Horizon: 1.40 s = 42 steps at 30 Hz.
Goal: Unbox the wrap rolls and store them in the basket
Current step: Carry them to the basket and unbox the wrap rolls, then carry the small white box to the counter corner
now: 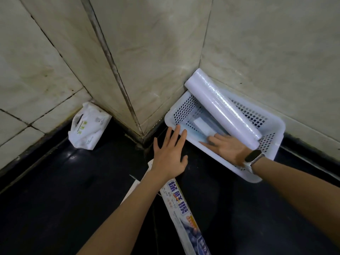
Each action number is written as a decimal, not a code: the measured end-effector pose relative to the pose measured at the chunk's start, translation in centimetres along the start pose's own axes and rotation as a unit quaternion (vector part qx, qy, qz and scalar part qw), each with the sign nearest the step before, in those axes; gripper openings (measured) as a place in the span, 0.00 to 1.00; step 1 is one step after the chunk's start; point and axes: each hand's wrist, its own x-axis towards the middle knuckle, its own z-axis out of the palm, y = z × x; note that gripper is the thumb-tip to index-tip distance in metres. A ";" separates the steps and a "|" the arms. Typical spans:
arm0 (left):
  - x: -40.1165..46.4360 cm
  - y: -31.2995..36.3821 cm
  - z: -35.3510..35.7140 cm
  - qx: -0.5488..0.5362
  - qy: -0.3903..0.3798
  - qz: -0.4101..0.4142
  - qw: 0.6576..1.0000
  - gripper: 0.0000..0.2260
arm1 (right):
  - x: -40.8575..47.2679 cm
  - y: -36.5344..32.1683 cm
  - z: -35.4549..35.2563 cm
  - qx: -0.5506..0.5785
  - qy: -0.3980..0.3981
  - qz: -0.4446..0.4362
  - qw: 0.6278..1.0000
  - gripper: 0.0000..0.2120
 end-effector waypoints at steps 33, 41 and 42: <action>-25.3 30.3 10.6 -0.108 -0.213 0.297 0.924 0.17 | -45.4 -31.1 7.2 0.518 0.262 0.665 0.471 0.15; -40.1 50.5 18.4 -0.049 -0.287 0.423 0.858 0.17 | -67.7 -41.1 12.8 0.478 0.296 0.754 0.341 0.14; -41.8 52.7 19.2 -0.046 -0.293 0.432 0.852 0.16 | -70.0 -42.1 13.3 0.473 0.298 0.761 0.329 0.14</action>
